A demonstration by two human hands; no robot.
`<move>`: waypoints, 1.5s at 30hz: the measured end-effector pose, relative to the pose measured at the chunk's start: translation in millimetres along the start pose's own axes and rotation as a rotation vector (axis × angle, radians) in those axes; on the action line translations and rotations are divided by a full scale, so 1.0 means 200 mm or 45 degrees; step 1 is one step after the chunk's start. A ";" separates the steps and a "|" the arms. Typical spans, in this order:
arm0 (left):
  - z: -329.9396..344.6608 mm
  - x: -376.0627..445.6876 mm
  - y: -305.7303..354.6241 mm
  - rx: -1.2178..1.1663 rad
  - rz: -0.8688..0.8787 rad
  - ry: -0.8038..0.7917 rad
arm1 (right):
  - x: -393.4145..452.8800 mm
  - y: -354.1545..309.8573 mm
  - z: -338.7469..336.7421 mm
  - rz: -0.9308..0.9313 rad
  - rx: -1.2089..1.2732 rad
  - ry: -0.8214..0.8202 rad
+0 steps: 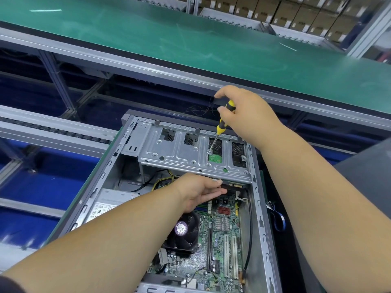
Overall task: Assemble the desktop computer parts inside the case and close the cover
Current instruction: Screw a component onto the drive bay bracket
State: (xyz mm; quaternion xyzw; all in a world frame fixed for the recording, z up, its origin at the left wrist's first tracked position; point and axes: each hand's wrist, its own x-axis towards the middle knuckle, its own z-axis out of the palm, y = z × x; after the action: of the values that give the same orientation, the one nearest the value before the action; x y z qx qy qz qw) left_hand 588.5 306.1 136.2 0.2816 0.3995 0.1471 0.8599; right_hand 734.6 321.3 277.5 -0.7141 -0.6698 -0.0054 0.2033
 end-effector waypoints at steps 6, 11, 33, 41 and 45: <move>0.00 0.00 0.00 0.005 -0.002 0.008 | 0.00 0.00 0.01 0.031 -0.164 0.026; 0.00 0.00 0.00 0.012 -0.003 0.010 | -0.01 -0.01 -0.01 0.003 -0.073 -0.023; 0.01 -0.01 0.01 0.032 -0.008 0.010 | -0.02 -0.01 0.00 0.001 -0.040 0.019; 0.02 -0.01 0.01 0.023 -0.002 0.006 | -0.02 -0.02 0.00 0.009 -0.061 -0.004; 0.02 -0.02 0.01 0.013 -0.002 0.010 | -0.01 -0.03 0.00 0.016 -0.082 0.027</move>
State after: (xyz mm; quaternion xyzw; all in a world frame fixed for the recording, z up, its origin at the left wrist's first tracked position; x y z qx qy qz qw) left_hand 588.9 305.2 141.4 0.2853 0.4037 0.1455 0.8570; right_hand 729.2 318.8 278.1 -0.7243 -0.6627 -0.0334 0.1873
